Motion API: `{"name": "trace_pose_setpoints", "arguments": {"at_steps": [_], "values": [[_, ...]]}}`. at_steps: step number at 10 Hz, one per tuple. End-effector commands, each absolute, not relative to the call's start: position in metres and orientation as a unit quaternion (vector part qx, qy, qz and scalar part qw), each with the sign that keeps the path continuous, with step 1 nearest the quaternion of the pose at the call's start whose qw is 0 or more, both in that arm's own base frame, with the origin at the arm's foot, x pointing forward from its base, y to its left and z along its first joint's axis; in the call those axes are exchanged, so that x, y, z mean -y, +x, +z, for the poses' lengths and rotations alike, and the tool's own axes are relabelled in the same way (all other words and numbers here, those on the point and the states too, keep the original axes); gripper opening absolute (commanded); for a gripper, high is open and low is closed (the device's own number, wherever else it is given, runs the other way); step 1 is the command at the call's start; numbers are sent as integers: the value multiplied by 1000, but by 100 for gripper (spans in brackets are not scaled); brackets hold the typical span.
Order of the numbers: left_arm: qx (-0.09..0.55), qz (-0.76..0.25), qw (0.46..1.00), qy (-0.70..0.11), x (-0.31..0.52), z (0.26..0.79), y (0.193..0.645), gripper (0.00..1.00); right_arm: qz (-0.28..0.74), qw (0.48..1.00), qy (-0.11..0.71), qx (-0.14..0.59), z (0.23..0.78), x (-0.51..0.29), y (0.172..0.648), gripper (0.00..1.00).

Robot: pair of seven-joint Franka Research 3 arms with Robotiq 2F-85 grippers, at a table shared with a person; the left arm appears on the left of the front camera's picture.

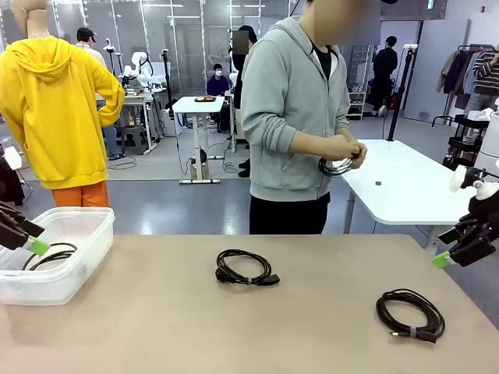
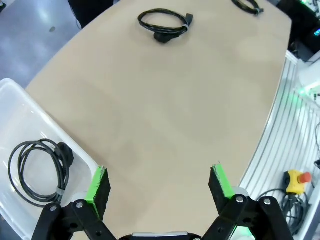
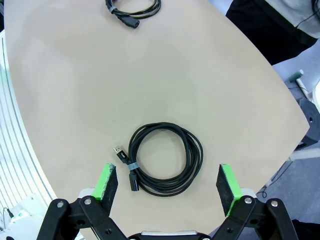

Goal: Organize and store the cables.
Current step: Place the Power Cable into the Organizing box.

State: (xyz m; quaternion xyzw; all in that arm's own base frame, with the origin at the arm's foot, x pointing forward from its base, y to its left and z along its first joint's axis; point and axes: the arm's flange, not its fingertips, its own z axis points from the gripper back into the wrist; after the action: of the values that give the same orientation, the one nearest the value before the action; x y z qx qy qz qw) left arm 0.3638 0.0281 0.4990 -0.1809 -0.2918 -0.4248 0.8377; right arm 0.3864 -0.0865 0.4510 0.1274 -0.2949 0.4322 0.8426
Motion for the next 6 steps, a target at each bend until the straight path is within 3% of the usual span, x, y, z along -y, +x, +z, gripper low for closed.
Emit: {"name": "trace_pose_setpoints", "arguments": {"at_steps": [1,6], "values": [[280,-427,842,-176,-26,507,368,100,435,842,131,292,452,87,388,100],[292,-428,837,-177,-27,503,365,100,435,842,131,292,452,87,388,100]]}}
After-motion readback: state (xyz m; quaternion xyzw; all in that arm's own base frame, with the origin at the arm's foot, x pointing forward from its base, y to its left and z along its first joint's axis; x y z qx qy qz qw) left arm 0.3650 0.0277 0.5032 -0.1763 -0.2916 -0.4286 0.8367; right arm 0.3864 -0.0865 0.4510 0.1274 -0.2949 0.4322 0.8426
